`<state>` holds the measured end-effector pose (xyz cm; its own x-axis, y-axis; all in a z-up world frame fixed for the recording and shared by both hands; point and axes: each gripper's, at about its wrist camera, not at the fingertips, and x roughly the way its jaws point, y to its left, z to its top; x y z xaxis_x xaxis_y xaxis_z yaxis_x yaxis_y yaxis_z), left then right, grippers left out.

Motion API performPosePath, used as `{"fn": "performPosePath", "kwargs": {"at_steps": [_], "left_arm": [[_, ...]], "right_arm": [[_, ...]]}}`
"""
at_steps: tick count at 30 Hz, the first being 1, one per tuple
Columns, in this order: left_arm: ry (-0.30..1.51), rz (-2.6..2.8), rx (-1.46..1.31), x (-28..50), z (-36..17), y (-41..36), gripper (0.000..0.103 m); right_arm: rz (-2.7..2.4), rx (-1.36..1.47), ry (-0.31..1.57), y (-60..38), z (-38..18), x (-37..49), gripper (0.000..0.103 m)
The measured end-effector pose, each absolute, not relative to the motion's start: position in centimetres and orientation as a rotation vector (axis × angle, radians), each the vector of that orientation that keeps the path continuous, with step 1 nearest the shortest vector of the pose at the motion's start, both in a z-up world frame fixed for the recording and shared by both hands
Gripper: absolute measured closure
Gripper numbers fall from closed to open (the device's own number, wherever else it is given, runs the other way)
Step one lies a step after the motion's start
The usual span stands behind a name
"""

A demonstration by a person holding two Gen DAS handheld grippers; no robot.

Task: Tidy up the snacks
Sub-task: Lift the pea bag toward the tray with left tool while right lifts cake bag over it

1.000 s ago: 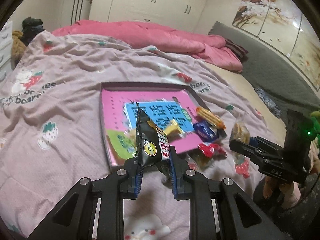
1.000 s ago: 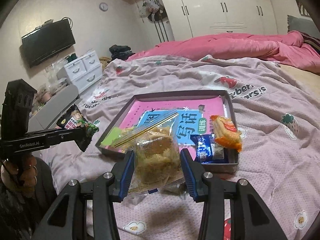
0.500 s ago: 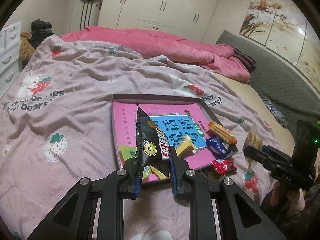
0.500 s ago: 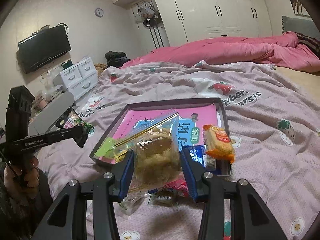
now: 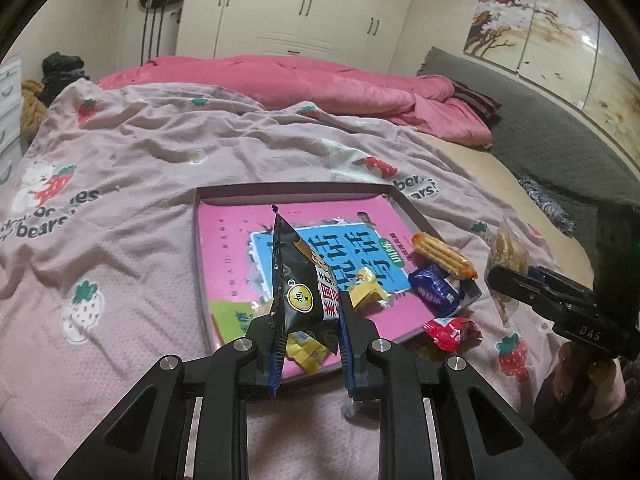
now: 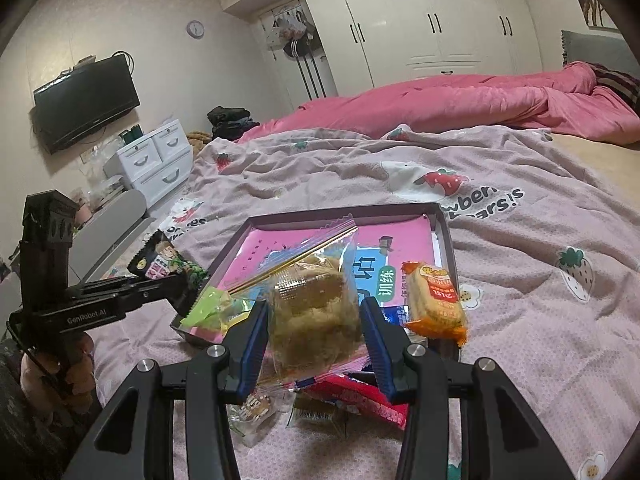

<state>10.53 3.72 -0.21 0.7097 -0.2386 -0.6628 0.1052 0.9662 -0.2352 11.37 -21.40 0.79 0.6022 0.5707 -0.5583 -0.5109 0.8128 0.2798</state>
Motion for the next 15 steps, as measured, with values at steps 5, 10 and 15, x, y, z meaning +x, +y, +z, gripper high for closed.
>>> {"fn": "performPosePath", "kwargs": {"at_steps": [5,10,15], "left_arm": [[0.779,-0.21,-0.18,10.9,-0.9,3.0,0.08],[0.803,-0.217,-0.172,11.4,-1.9,2.9,0.08],[0.834,-0.224,-0.171,11.8,-2.9,2.8,0.08]], "right_arm": [[0.628,0.095,0.683,-21.2,0.6,11.6,0.057],[0.627,0.097,0.688,-21.2,0.4,12.2,0.057],[0.62,0.1,0.693,-21.1,0.1,12.8,0.057]]}}
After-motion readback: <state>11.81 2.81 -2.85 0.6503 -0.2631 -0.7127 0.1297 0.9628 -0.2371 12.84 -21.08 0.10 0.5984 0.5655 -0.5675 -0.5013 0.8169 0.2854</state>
